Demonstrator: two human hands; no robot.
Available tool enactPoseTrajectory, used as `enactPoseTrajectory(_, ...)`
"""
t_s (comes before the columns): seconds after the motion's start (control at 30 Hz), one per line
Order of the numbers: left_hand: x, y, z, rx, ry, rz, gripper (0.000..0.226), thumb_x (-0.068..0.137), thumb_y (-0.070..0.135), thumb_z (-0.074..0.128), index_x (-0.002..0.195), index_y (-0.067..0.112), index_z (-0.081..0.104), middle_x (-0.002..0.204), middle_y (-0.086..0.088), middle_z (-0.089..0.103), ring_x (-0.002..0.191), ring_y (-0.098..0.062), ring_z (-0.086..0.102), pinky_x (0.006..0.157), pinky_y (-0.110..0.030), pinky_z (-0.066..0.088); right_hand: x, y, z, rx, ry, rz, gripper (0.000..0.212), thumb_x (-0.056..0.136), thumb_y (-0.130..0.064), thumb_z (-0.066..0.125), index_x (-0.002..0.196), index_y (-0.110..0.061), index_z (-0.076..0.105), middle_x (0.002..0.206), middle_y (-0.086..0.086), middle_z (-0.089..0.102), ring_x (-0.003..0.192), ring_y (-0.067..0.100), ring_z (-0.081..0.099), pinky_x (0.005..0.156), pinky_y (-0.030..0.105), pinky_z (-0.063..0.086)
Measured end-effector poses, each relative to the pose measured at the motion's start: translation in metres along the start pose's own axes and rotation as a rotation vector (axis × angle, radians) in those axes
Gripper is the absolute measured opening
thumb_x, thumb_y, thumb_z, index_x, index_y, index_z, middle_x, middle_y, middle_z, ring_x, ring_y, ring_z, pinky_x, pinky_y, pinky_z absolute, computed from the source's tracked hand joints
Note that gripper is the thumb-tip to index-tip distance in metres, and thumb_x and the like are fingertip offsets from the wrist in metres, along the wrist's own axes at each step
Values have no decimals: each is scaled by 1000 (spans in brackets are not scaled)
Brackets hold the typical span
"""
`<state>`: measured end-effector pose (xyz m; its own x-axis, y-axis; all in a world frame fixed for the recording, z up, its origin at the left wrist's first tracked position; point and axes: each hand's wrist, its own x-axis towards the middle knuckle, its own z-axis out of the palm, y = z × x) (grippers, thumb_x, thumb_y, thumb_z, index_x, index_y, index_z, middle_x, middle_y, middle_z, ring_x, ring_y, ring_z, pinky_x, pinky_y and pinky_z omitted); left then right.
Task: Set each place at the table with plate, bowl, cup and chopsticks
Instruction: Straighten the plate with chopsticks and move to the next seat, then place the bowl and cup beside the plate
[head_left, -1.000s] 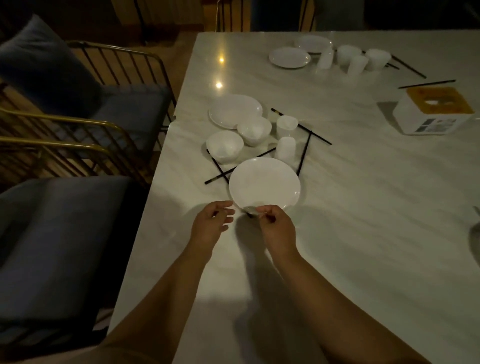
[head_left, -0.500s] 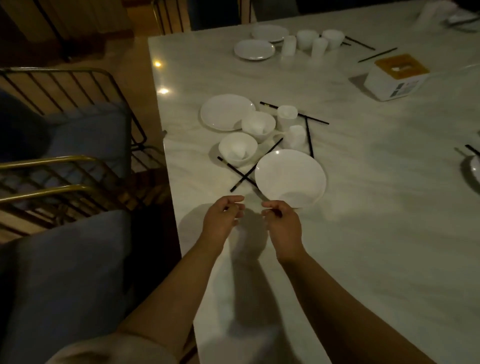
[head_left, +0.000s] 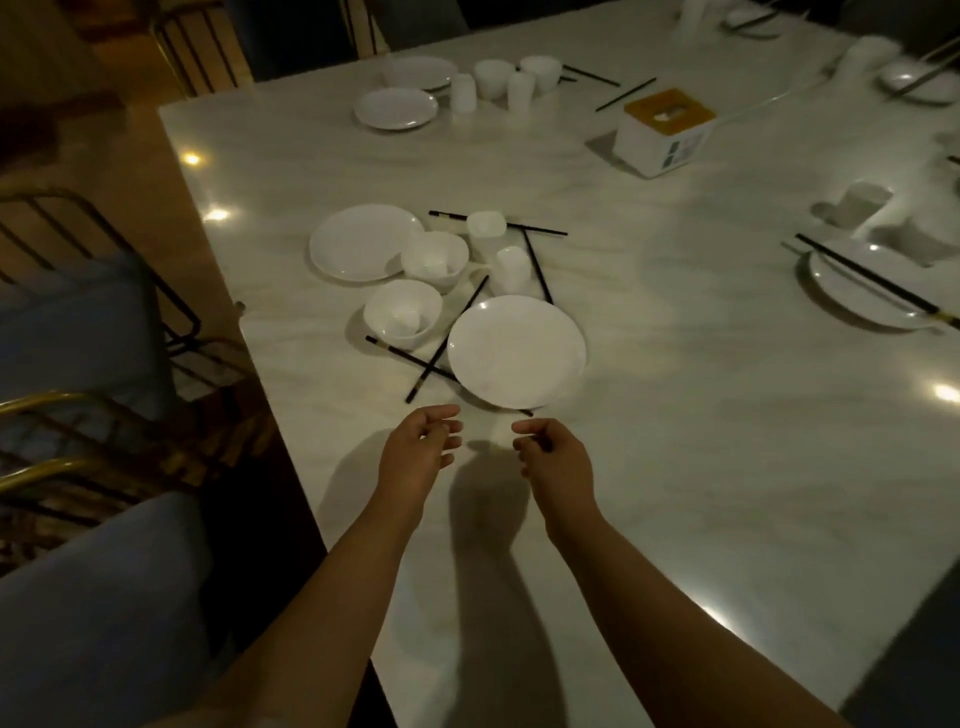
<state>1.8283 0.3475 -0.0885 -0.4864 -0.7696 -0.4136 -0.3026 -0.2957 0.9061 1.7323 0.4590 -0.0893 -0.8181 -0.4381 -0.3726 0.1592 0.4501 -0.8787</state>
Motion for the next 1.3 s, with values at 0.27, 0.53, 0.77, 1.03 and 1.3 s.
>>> enactPoseTrajectory(0.27, 75, 6, -4, 243, -43, 147, 28, 89, 3, 50, 103, 23, 65, 111, -6, 64, 100, -26, 63, 86, -39, 53, 36, -8, 24, 75, 241, 85, 23, 85, -8, 55, 87, -28, 66, 90, 0, 69, 85, 19, 65, 83, 37, 55)
enactPoseTrajectory(0.53, 120, 13, 6, 236, -166, 168, 48, 86, 4, 56, 132, 18, 53, 126, -5, 61, 113, -18, 59, 91, -30, 48, 75, -17, 39, 97, 485, 214, 45, 87, -10, 56, 130, -18, 44, 125, 14, 51, 101, 28, 60, 90, 40, 53)
enactPoseTrajectory(0.77, 137, 11, 15, 310, -147, 142, 54, 84, 2, 54, 134, 20, 50, 131, -8, 57, 116, -22, 58, 98, -41, 49, 96, -17, 35, 7, 479, 317, 39, 90, -10, 55, 128, -7, 51, 123, 13, 61, 111, 29, 58, 90, 33, 46)
enactPoseTrajectory(1.03, 116, 15, 3, 464, -150, 190, 44, 93, 20, 55, 136, 14, 50, 128, -10, 55, 113, -27, 57, 94, -39, 47, 42, -2, 24, 145, 558, 302, 36, 86, -5, 56, 121, -14, 53, 101, 7, 63, 83, 25, 65, 58, 26, 52)
enactPoseTrajectory(1.3, 54, -4, -19, 491, -170, 86, 32, 88, 6, 51, 120, 3, 58, 114, -16, 64, 101, -30, 59, 77, -30, 41, -38, 29, 31, 166, 652, 399, 32, 83, -4, 53, 113, -17, 56, 95, 4, 62, 86, 26, 64, 75, 42, 58)
